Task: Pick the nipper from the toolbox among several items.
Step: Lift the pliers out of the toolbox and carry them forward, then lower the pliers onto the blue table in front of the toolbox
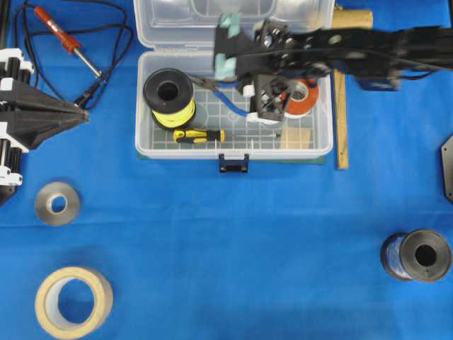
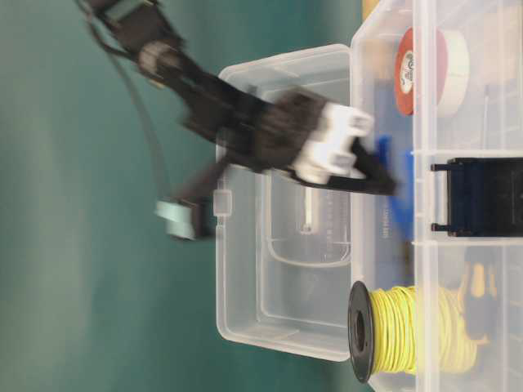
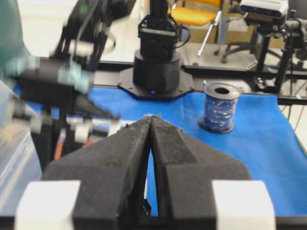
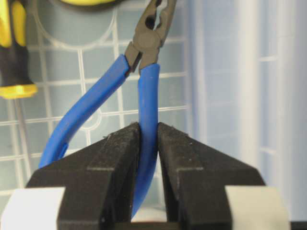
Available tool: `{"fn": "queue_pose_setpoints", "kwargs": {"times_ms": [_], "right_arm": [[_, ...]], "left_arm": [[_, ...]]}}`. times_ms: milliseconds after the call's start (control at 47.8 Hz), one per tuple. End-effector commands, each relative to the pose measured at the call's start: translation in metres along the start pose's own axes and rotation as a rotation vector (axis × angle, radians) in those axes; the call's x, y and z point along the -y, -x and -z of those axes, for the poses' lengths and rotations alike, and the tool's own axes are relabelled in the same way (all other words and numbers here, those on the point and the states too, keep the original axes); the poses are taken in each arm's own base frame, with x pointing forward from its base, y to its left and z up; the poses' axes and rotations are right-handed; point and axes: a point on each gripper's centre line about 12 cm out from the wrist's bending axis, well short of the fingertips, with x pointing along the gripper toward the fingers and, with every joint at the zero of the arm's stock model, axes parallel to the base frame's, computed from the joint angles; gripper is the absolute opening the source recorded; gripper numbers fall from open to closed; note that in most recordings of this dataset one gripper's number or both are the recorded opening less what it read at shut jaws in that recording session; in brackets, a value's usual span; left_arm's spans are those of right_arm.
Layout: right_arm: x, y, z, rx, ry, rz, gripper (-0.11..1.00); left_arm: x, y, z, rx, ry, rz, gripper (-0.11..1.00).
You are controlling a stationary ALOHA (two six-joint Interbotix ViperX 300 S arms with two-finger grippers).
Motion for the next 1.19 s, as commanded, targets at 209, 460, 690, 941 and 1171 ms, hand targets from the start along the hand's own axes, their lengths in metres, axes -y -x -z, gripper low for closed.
{"fn": "queue_pose_setpoints", "kwargs": {"times_ms": [209, 460, 690, 941, 1171], "right_arm": [[-0.022, 0.098, -0.018, 0.213, 0.021, -0.031, 0.13], [-0.098, 0.112, -0.002, 0.248, 0.099, -0.182, 0.13], [-0.153, 0.085, 0.018, 0.210, 0.094, -0.283, 0.13], [-0.191, 0.031, 0.044, 0.134, 0.073, -0.325, 0.13], [-0.199, -0.004, 0.067, 0.042, 0.010, -0.313, 0.13]], "left_arm": [[0.000, -0.002, -0.006, 0.022, 0.003, -0.002, 0.00], [0.000, -0.001, -0.007, 0.023, 0.001, -0.001, 0.00], [0.000, -0.001, -0.007, 0.023, 0.003, -0.001, 0.00], [0.000, -0.001, -0.003, 0.014, 0.003, -0.002, 0.00], [0.000, -0.001, -0.003, 0.011, 0.004, -0.002, 0.00]]}}
